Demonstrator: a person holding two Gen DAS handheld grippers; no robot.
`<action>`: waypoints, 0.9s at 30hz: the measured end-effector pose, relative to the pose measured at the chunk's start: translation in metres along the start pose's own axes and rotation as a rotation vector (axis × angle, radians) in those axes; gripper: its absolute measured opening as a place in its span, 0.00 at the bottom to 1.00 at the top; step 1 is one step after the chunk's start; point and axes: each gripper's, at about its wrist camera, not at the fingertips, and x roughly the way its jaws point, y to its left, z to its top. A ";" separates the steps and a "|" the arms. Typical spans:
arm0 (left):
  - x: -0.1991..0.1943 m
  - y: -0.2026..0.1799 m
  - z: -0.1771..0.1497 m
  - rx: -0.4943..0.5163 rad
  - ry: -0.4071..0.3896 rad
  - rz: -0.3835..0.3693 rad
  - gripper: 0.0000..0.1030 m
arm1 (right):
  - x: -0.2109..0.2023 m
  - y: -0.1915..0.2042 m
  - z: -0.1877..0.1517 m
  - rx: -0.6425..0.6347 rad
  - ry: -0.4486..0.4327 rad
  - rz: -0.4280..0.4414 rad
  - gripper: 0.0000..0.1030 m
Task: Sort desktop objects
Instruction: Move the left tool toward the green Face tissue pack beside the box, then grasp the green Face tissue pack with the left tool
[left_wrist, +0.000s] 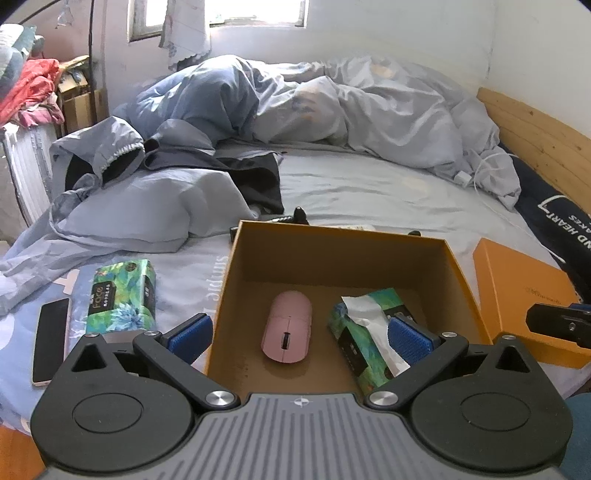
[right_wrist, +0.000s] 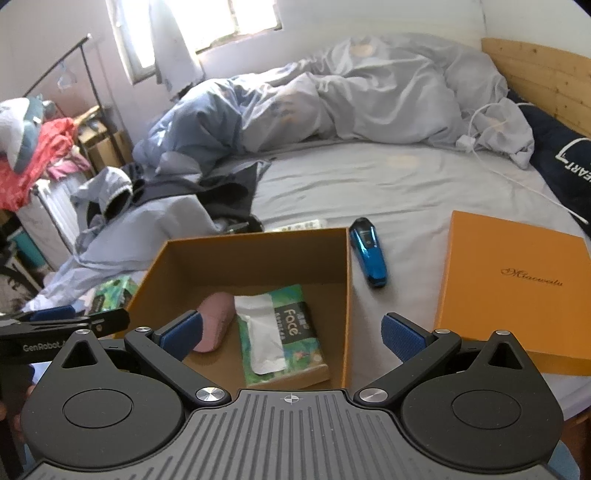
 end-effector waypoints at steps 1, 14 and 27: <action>-0.002 0.002 0.001 -0.004 -0.005 0.001 1.00 | -0.002 0.005 0.001 0.001 -0.004 0.002 1.00; -0.015 0.048 0.039 -0.053 -0.103 0.093 1.00 | -0.026 0.016 0.016 0.017 -0.046 0.042 1.00; 0.025 0.141 0.061 -0.250 -0.094 0.249 1.00 | -0.029 0.019 0.011 0.022 -0.059 0.066 1.00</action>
